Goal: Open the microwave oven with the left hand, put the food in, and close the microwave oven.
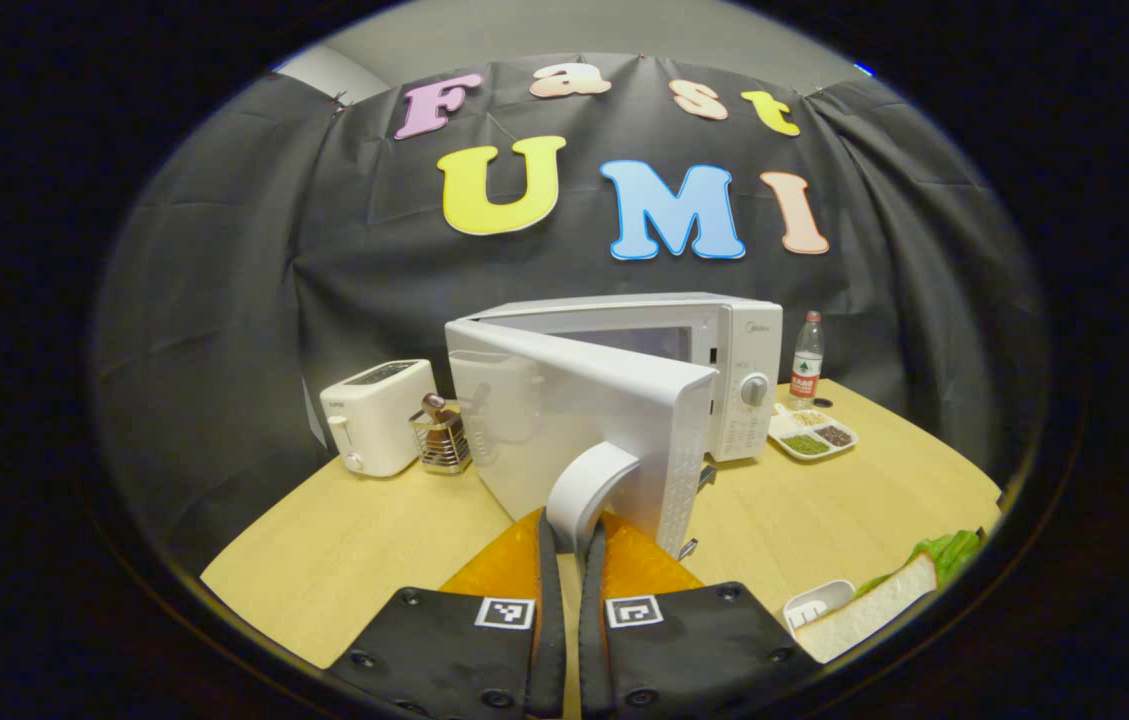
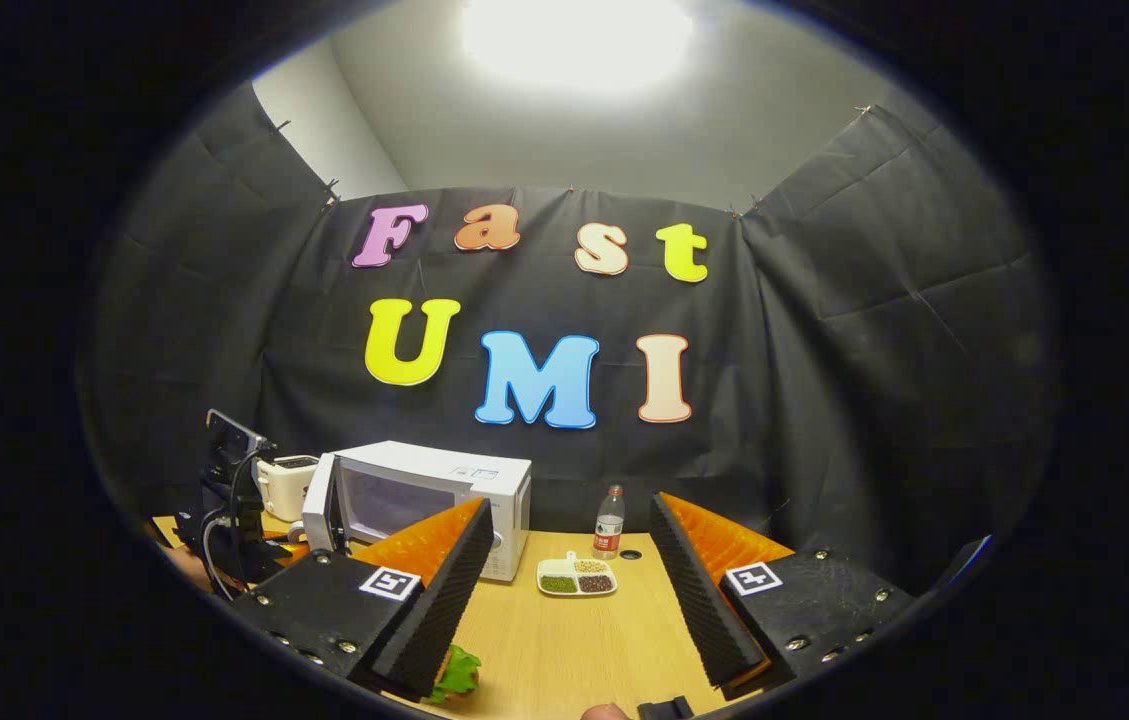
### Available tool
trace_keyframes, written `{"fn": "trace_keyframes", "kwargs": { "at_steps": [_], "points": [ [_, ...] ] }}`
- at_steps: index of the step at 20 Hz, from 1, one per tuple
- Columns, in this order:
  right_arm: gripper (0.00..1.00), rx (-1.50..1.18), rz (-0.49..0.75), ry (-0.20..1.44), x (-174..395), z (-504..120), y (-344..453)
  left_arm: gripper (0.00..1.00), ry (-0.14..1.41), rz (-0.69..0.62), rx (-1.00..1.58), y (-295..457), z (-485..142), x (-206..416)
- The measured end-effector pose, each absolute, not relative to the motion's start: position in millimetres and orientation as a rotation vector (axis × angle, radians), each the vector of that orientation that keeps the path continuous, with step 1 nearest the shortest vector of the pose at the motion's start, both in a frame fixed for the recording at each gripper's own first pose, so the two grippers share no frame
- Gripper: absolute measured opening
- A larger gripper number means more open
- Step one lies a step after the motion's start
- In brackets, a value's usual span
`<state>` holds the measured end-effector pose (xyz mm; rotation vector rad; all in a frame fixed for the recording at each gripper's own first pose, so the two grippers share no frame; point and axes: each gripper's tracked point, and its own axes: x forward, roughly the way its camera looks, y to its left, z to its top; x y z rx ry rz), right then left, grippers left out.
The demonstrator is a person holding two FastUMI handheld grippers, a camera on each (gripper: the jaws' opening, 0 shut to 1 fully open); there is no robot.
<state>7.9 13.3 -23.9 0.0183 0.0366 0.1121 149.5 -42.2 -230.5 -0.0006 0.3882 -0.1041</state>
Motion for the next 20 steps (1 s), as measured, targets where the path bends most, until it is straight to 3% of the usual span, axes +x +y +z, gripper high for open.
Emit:
{"fn": "trace_keyframes", "kwargs": {
  "at_steps": [12, 13, 14, 20],
  "points": [
    [0.95, 0.053, 0.112, 0.044, 16, -21, 108, 0.16, 0.394, -0.163, -0.007, 44, -235, 131],
    [0.95, 0.053, 0.112, 0.047, 15, -23, 116, 0.12, 0.397, -0.160, -0.008, 52, -238, 129],
    [0.95, 0.053, 0.108, 0.056, 15, -25, 122, 0.15, 0.400, -0.161, -0.007, 60, -238, 129],
    [0.95, 0.072, 0.092, 0.055, 17, -23, 156, 0.11, 0.399, -0.193, -0.017, 96, -239, 132]
  ]
}}
